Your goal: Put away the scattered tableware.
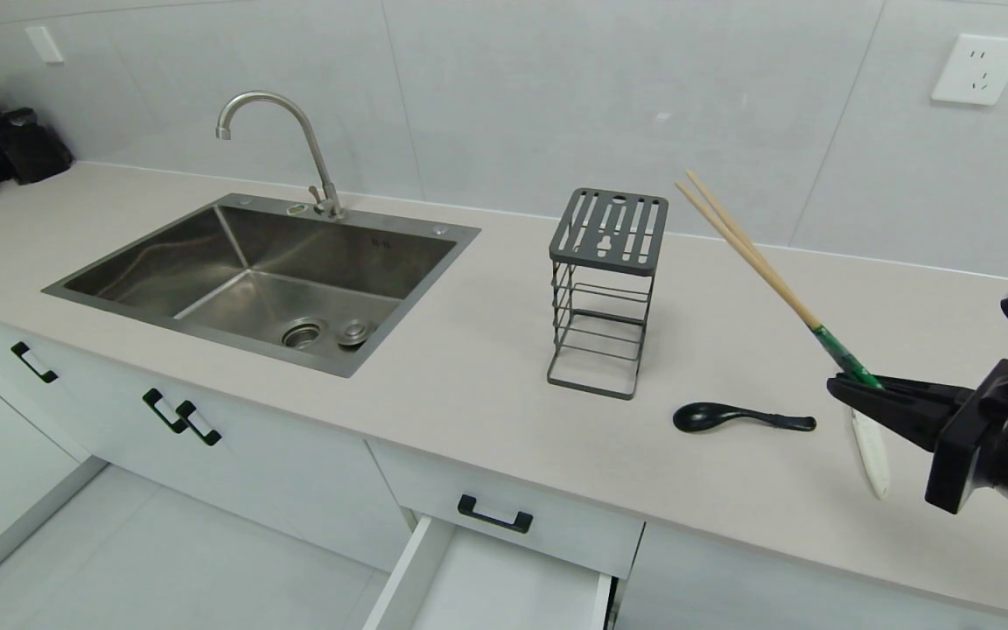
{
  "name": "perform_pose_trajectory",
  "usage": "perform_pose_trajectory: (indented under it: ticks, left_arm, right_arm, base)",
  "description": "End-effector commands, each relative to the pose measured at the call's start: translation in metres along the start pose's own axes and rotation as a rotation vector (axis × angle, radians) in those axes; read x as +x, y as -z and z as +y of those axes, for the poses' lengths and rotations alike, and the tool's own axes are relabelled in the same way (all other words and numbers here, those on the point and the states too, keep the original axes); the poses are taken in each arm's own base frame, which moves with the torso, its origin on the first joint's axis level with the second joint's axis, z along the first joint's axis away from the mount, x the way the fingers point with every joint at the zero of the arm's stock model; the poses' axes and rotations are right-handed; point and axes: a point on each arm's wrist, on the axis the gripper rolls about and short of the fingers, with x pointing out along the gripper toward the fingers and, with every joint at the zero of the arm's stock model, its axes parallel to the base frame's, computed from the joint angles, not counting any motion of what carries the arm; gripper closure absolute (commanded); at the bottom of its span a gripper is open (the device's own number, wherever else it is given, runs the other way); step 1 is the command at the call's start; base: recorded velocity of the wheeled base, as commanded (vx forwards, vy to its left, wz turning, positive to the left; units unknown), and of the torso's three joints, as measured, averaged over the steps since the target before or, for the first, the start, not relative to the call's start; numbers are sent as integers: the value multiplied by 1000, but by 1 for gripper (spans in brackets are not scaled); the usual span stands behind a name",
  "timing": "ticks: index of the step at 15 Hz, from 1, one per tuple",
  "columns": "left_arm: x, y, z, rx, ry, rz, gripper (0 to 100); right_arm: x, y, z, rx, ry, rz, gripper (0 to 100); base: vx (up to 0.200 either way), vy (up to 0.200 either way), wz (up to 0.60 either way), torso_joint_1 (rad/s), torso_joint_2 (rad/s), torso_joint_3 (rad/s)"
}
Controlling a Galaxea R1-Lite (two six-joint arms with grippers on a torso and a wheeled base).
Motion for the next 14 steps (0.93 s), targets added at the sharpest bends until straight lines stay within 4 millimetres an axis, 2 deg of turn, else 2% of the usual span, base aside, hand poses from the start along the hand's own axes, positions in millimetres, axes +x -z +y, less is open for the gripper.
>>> perform_pose_trajectory:
  ticks: [1,5,7,10,14]
  left_arm:
    - [0,0,0,0,-1,0,0]
    - [0,0,0,0,-1,-2,0]
    - [0,0,0,-1,-1,0,0]
    - [0,0,0,0,-1,0,0]
    - [0,0,0,0,-1,0,0]
  right_arm:
    - [-7,-5,8,-11,-39,-31,100]
    - [-8,6,25,-56,-184,-8,100]
    - [-2,14,27,-133,-241,19,100]
    - [12,23,29,-141,-281,70,100]
    - [22,14,37,-161,-333,44,100]
  base:
    - [0,0,0,0,0,0]
    - [0,0,0,0,0,0]
    - [0,0,0,0,0,0]
    - [0,0,0,0,0,0]
    - [0,0,0,0,0,0]
